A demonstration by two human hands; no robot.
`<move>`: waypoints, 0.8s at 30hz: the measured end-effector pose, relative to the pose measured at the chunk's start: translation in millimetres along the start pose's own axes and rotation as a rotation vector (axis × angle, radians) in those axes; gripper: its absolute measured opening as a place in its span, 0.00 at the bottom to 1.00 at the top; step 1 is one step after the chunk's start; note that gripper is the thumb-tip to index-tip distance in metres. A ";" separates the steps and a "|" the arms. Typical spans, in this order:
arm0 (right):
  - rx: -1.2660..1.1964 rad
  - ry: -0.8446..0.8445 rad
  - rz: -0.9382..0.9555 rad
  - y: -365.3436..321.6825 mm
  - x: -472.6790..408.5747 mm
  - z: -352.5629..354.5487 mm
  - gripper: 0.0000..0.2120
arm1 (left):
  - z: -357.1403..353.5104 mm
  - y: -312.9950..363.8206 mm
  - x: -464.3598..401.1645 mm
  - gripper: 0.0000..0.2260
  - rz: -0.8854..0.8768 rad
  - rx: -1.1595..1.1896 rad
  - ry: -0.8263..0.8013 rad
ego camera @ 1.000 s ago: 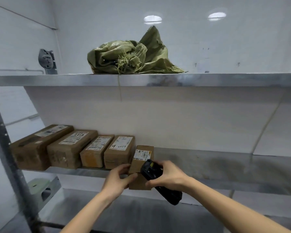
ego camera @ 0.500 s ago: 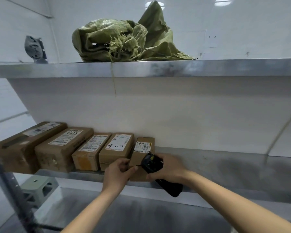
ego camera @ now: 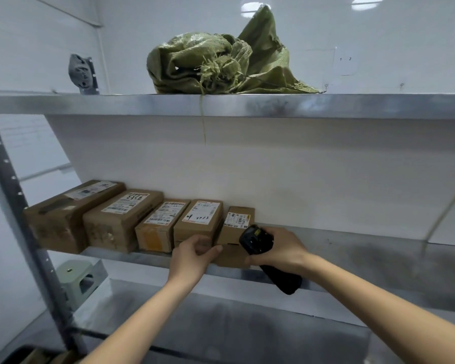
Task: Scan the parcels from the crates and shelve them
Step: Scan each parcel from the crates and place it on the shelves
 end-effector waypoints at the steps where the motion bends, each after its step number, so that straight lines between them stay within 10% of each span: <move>1: 0.000 0.012 0.001 -3.6 6.3 1.8 0.26 | 6.8 0.9 4.8 0.19 -0.015 0.001 -0.001; 10: 0.083 0.038 0.081 -101.3 87.7 -29.9 0.29 | 129.0 -4.3 74.9 0.21 -0.088 -0.042 0.047; 24: 0.100 -0.319 0.367 -340.7 237.5 -297.5 0.24 | 444.9 -140.4 334.8 0.21 0.284 -0.226 0.364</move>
Point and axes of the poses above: each hand's wrist, its own x-axis away from the middle knuckle, its own z-axis out of the back of the hand, y = z × x, the point moved 6 cm from there along -x, towards the middle knuckle, and after that the axes turned 9 degrees about -z, right-handed, at the moved point
